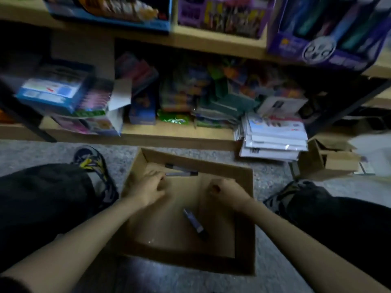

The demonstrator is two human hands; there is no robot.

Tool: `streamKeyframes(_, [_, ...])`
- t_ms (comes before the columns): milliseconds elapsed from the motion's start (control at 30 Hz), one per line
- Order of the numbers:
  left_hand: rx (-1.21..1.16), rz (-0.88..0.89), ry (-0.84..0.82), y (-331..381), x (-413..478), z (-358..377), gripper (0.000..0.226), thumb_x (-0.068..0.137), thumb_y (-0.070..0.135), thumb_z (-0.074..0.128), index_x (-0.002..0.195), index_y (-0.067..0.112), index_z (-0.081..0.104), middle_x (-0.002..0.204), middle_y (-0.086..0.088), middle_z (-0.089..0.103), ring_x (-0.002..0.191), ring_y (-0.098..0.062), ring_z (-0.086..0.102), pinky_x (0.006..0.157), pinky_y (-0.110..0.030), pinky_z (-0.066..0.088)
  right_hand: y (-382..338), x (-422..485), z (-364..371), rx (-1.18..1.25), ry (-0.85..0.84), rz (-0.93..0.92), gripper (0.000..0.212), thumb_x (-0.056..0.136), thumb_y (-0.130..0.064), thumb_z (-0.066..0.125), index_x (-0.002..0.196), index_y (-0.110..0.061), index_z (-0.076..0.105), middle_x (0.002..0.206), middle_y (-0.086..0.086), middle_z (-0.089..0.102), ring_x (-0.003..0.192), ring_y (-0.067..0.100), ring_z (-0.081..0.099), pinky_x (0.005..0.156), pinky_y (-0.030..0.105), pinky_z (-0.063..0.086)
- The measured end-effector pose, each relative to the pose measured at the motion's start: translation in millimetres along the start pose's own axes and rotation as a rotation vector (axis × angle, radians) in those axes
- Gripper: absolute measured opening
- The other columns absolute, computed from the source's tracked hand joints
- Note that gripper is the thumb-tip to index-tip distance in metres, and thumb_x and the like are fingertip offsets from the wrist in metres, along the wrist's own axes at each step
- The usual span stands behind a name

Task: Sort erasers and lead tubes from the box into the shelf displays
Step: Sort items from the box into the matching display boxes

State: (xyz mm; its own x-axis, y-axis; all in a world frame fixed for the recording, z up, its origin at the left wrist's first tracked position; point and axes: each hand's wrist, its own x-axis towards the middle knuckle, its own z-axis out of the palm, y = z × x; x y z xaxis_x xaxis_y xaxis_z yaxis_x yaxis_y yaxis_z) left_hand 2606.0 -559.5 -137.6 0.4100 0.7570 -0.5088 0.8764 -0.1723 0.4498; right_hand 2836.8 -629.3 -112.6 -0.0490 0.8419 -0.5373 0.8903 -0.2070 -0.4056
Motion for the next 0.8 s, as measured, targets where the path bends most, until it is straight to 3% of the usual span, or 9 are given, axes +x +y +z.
streamKeyframes(167, [0.163,-0.006,0.082,-11.9,24.1,46.4,0.060,0.089,0.034,0.058,0.141,0.018,0.033,0.146,-0.003,0.033,0.132,-0.020,0.033,0.105,-0.030,0.028,23.9,4.6,94.6,0.239,-0.153,0.167,0.030,0.092,-0.027,0.057,0.113,-0.006,0.061,0.108,0.013,0.066,0.099,0.028,0.063,0.073,0.026,0.045])
streamKeyframes(233, [0.224,0.050,0.153,-17.0,33.3,54.0,0.064,0.088,0.035,0.058,0.143,0.019,0.031,0.149,-0.001,0.030,0.135,-0.018,0.030,0.108,-0.030,0.025,23.3,5.6,123.9,0.276,-0.122,0.224,0.042,0.088,-0.028,0.061,0.124,-0.008,0.051,0.120,0.013,0.058,0.107,0.030,0.057,0.079,0.030,0.043])
streamKeyframes(300, [0.302,0.137,0.167,-22.6,45.9,57.0,0.067,0.088,0.034,0.058,0.145,0.017,0.027,0.152,-0.001,0.025,0.139,-0.018,0.024,0.112,-0.030,0.021,23.7,7.8,146.2,0.147,-0.074,0.258,0.054,0.088,-0.032,0.058,0.134,-0.012,0.040,0.135,0.011,0.043,0.119,0.030,0.047,0.092,0.032,0.038])
streamKeyframes(433, [0.379,0.220,0.156,-27.6,72.6,61.1,0.070,0.088,0.028,0.059,0.146,0.011,0.026,0.153,-0.008,0.025,0.142,-0.025,0.021,0.114,-0.034,0.016,20.9,14.0,162.9,-0.002,-0.025,0.230,0.046,0.094,-0.026,0.045,0.135,-0.009,0.035,0.140,0.010,0.036,0.127,0.026,0.036,0.101,0.033,0.027])
streamKeyframes(600, [0.490,0.212,0.174,-22.2,96.7,72.2,0.069,0.082,0.030,0.067,0.139,0.005,0.038,0.132,-0.015,0.045,0.121,-0.030,0.044,0.104,-0.038,0.033,25.6,19.3,165.2,0.083,0.011,0.224,0.039,0.090,-0.020,0.050,0.126,-0.007,0.044,0.132,0.012,0.043,0.121,0.027,0.042,0.097,0.031,0.033])
streamKeyframes(700, [0.544,0.195,0.203,-19.6,103.9,77.6,0.058,0.084,0.033,0.064,0.132,0.007,0.045,0.118,-0.014,0.048,0.106,-0.030,0.048,0.093,-0.039,0.040,31.5,18.1,161.1,0.259,0.047,0.274,0.034,0.087,-0.016,0.057,0.118,-0.006,0.048,0.126,0.012,0.047,0.111,0.028,0.050,0.089,0.031,0.039])
streamKeyframes(800, [0.539,0.187,0.216,-16.9,106.9,82.1,0.049,0.084,0.033,0.064,0.125,0.010,0.049,0.114,-0.013,0.050,0.104,-0.029,0.049,0.088,-0.038,0.041,39.8,14.8,151.2,0.356,0.098,0.315,0.034,0.085,-0.014,0.060,0.116,-0.004,0.048,0.119,0.014,0.051,0.109,0.028,0.050,0.089,0.032,0.038])
